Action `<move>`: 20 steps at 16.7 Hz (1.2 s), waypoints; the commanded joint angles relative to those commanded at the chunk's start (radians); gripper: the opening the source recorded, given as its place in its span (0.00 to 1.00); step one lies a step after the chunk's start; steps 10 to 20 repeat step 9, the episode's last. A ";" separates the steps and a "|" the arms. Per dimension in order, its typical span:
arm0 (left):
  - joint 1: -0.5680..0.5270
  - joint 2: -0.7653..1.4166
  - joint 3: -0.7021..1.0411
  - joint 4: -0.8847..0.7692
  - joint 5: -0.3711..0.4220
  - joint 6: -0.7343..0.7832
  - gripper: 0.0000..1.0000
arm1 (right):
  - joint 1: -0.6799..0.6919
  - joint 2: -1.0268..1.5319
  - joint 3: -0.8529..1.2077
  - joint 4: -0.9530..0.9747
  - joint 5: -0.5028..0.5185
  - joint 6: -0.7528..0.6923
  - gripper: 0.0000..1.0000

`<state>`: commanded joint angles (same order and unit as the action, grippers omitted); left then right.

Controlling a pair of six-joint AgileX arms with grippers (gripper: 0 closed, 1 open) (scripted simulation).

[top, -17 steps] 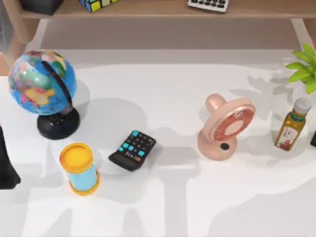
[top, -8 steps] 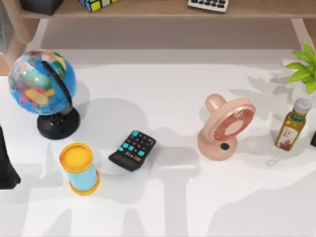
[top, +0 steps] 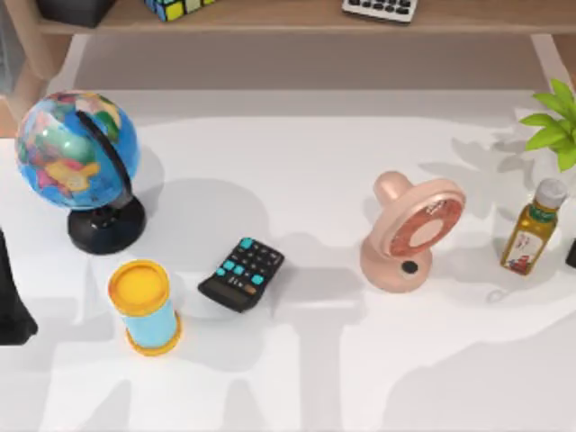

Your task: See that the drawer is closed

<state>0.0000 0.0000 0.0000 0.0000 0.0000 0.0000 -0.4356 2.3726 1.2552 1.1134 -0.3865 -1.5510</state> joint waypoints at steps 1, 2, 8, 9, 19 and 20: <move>0.000 0.000 0.000 0.000 0.000 0.000 1.00 | 0.000 0.000 0.000 0.000 0.000 0.000 0.83; 0.000 0.000 0.000 0.000 0.000 0.000 1.00 | 0.000 0.000 0.000 0.000 0.000 0.000 0.90; 0.000 0.000 0.000 0.000 0.000 0.000 1.00 | 0.000 0.000 0.000 0.000 0.000 0.000 1.00; 0.000 0.000 0.000 0.000 0.000 0.000 1.00 | 0.000 0.000 0.000 0.000 0.000 0.000 1.00; 0.000 0.000 0.000 0.000 0.000 0.000 1.00 | 0.000 0.000 0.000 0.000 0.000 0.000 1.00; 0.000 0.000 0.000 0.000 0.000 0.000 1.00 | 0.000 0.000 0.000 0.000 0.000 0.000 1.00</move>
